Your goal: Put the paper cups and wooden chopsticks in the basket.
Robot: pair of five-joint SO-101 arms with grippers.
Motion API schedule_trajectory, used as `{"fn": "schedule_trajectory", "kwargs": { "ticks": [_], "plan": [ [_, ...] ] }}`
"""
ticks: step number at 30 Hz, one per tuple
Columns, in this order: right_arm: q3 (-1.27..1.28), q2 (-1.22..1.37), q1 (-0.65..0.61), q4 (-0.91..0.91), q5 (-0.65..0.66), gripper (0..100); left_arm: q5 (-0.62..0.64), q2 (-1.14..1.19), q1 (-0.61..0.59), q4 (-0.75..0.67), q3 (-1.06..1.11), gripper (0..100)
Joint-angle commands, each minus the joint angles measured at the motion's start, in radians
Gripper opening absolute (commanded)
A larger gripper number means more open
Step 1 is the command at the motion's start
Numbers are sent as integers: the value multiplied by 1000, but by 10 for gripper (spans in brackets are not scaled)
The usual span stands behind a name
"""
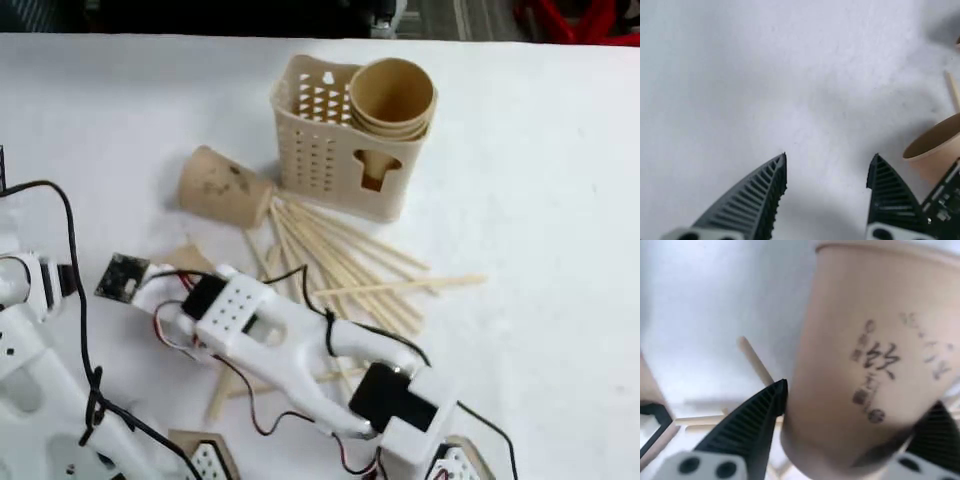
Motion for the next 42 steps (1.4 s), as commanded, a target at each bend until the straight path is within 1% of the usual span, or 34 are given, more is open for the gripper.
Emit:
{"fn": "schedule_trajectory", "kwargs": {
  "ticks": [1, 3, 5, 10, 16, 21, 27, 34, 38, 40, 42],
  "plan": [
    [-109, -10, -5, 101, 0, 246, 6, -24, -7, -18, 0, 260],
    [-143, -10, 1, 143, 0, 224, 6, -24, -7, -18, 0, 260],
    [-176, -12, 15, 191, 0, 231, 5, -24, -7, -18, 0, 260],
    [-258, -101, 101, 312, 0, 240, 5, -24, -7, -18, 0, 260],
    [-272, -344, 199, 398, 84, 238, 9, -24, -7, -46, 0, 260],
    [-272, -567, 331, 386, 140, 239, 11, -24, -7, -46, 0, 260],
    [-267, -750, 524, 229, 141, 239, 11, -24, -4, -46, 0, 260],
    [-258, -782, 748, 27, 141, 238, 11, -24, -4, -46, 0, 260],
    [-126, -791, 825, -140, 140, 238, 12, -24, -2, -46, 0, 260],
    [-18, -791, 843, -263, 140, 238, 12, -24, -2, -46, 0, 260],
    [91, -791, 858, -420, 104, 238, 12, -24, -2, -46, 0, 260]
  ]
}}
